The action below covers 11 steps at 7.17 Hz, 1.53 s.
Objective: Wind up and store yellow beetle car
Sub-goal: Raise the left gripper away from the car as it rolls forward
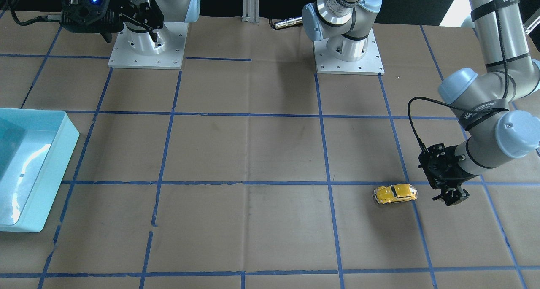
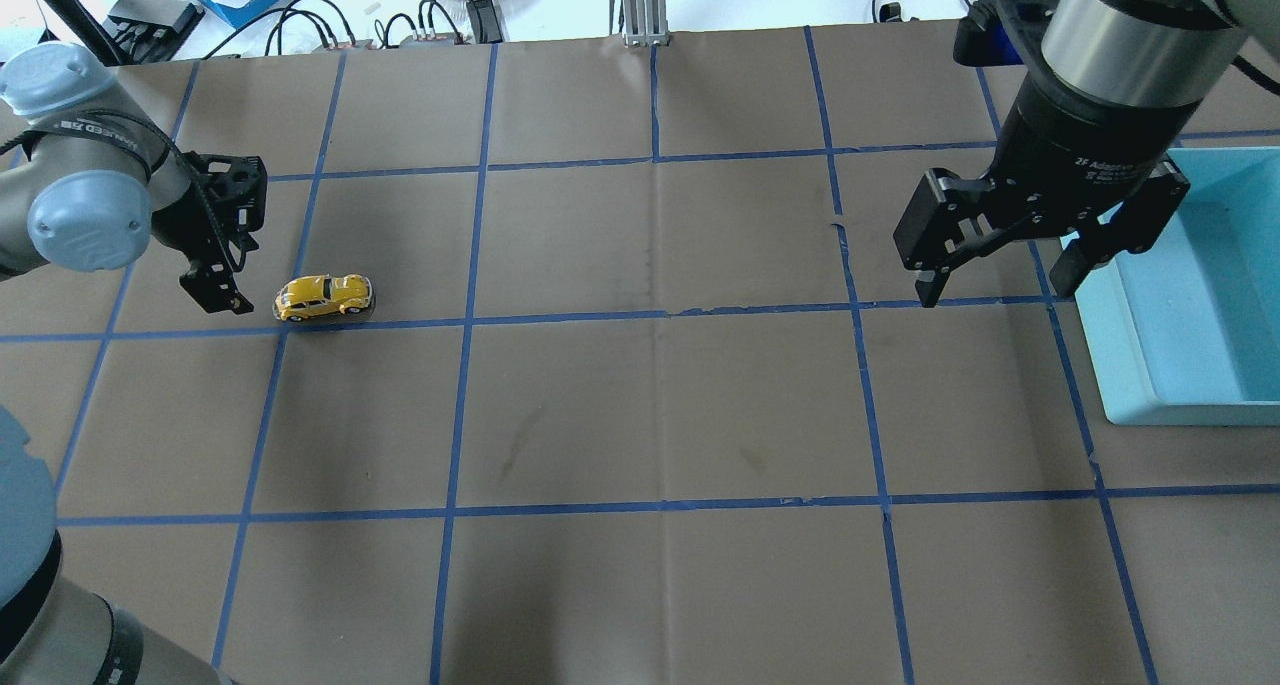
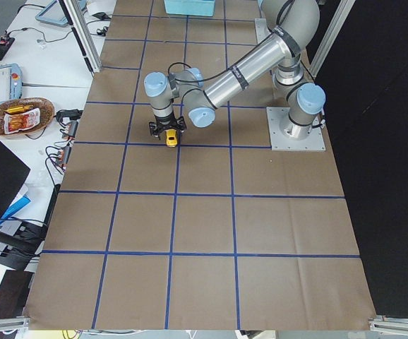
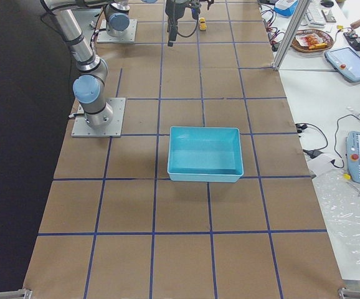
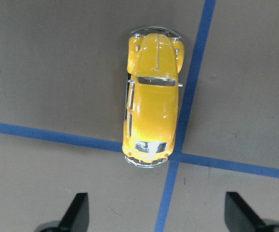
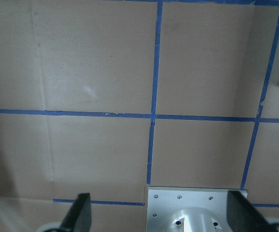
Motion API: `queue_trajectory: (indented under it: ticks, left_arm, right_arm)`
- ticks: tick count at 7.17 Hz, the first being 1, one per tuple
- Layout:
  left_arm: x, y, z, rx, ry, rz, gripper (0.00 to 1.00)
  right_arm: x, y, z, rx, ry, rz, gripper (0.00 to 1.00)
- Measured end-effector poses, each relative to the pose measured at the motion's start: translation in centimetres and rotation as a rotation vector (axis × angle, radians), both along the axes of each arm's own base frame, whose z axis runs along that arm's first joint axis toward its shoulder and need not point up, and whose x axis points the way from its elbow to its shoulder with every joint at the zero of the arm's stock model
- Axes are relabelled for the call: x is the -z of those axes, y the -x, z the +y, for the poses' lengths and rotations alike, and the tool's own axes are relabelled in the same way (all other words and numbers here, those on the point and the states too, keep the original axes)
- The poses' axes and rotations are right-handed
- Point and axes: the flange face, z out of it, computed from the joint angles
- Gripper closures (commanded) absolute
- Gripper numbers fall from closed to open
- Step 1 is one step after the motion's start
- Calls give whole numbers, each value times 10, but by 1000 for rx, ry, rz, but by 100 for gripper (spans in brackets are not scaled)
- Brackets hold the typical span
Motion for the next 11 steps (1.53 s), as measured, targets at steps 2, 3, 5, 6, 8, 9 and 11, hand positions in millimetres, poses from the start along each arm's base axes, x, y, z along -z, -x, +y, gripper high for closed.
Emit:
queue_trajectory:
  ticks: [2, 3, 5, 6, 8, 9, 11]
  left_arm:
    - [-70, 11, -10, -167, -24, 49, 1]
    - [-101, 30, -13, -267, -21, 67, 1]
    - [-154, 110, -7, -500, 15, 61, 1]
    - [-175, 157, 5, -619, 35, 53, 1]
    - [-205, 229, 37, -824, 50, 44, 1]
    - [-219, 253, 57, -915, 37, 33, 1]
    - [-240, 271, 90, -1014, 21, 10, 2]
  right_arm:
    - [0, 0, 0, 0, 0, -1, 1]
    - [0, 0, 0, 0, 0, -1, 1]
    - [0, 0, 0, 0, -1, -1, 1]
    - [0, 0, 0, 3, -1, -2, 1]
    - [-2, -1, 0, 11, 8, -7, 1]
    - [-2, -2, -1, 12, 11, -6, 1]
    - [-1, -4, -2, 11, 21, -8, 1]
